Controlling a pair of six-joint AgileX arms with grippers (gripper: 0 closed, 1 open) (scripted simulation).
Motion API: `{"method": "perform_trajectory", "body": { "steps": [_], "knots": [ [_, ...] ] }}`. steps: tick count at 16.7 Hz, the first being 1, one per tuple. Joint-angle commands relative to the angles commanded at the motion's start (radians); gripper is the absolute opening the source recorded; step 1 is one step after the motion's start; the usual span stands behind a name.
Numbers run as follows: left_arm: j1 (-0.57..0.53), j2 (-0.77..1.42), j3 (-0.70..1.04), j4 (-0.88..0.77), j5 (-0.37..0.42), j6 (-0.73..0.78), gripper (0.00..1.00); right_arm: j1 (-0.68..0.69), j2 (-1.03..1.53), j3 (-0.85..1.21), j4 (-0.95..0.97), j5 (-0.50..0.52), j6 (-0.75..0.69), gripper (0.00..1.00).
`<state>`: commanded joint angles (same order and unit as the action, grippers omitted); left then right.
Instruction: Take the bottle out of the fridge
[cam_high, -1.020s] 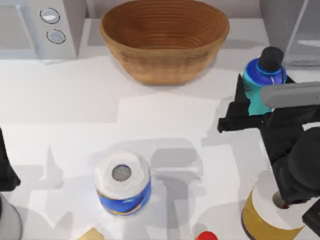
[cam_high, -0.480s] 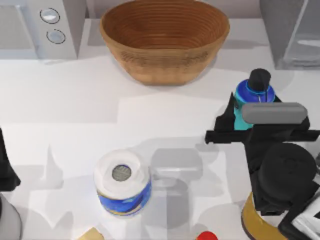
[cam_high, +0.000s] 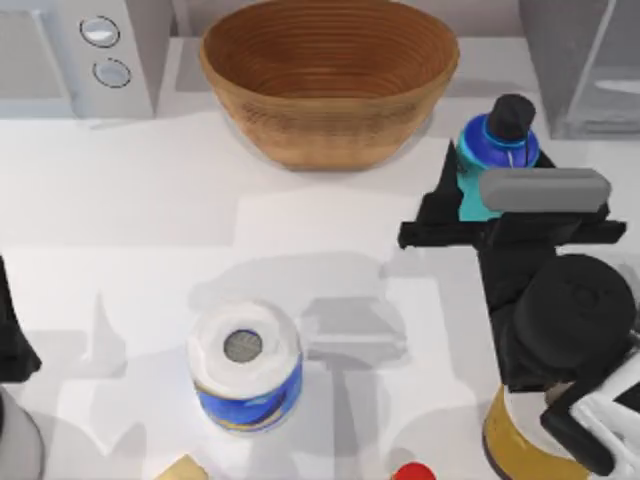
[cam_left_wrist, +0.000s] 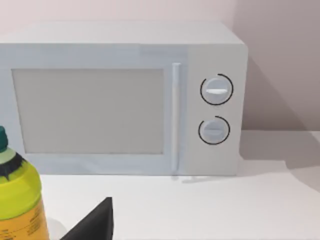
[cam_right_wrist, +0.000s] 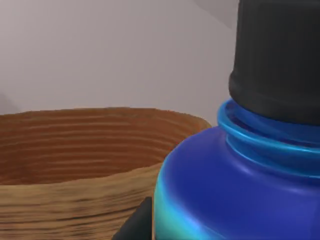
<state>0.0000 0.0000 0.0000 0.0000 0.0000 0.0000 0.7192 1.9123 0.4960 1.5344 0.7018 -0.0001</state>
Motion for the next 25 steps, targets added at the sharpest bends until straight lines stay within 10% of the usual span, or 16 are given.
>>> {"method": "perform_trajectory", "body": {
  "steps": [14,25],
  "knots": [
    [0.000,0.000,0.000,0.000,0.000,0.000,1.00,-0.084,0.231,0.102,0.006,-0.040,0.014,0.00],
    [0.000,0.000,0.000,0.000,0.000,0.000,1.00,-0.084,0.231,0.102,0.006,-0.040,0.014,0.83]
  ]
}}
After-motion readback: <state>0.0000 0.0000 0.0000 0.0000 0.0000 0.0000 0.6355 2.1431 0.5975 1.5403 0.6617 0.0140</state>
